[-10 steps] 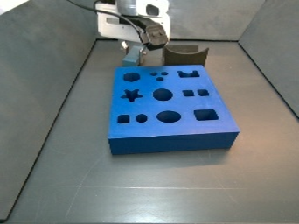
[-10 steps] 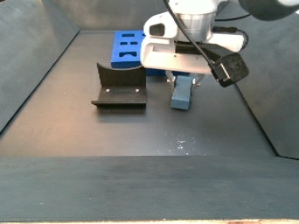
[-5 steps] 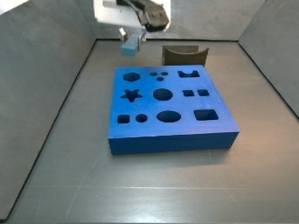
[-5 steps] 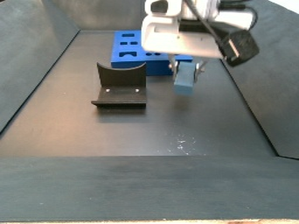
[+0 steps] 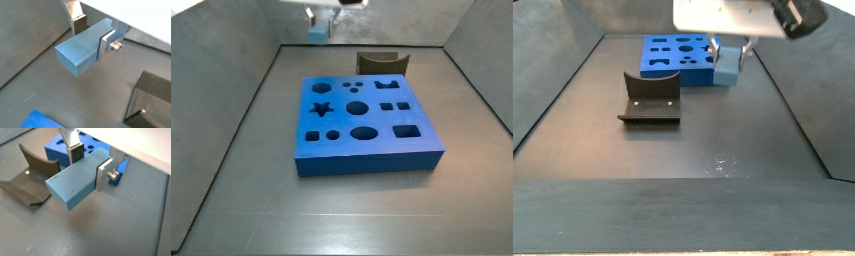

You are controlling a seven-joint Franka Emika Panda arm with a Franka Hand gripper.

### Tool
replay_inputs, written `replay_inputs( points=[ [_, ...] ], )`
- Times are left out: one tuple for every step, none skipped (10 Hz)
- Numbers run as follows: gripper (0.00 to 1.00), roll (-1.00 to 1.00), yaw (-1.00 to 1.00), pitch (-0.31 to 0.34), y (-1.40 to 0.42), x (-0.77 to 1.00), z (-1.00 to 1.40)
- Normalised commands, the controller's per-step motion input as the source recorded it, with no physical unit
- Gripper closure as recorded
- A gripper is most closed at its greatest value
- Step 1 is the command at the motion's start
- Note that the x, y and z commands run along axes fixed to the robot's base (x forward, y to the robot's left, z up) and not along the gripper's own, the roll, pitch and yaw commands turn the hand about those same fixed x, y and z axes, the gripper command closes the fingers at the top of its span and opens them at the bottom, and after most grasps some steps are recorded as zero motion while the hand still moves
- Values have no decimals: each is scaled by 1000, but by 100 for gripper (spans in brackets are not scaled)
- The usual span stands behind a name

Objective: Pick up the rectangle object. Move up. Place the rectangle object on the fixture. Regrasp the rectangle object. Move to above the board. Insert the rectangle object.
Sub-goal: Place the rectangle object on the fixture.

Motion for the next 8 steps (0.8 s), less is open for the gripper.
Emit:
replay_inputs(
  points=[
    [100,103,-20,60,18,-34,1000],
    [100,105,-16,67,18,-33,929],
    [100,113,-8,83,15,-20,672],
    [100,121,-5,101,16,-6,467],
    [100,125,-2,118,15,2,312],
    [100,80,1000,-38,-747,1000,-70],
    [100,85,1000,-26,-742,1000,-115],
    [100,109,1000,-35,-663,1000,-102]
  ],
)
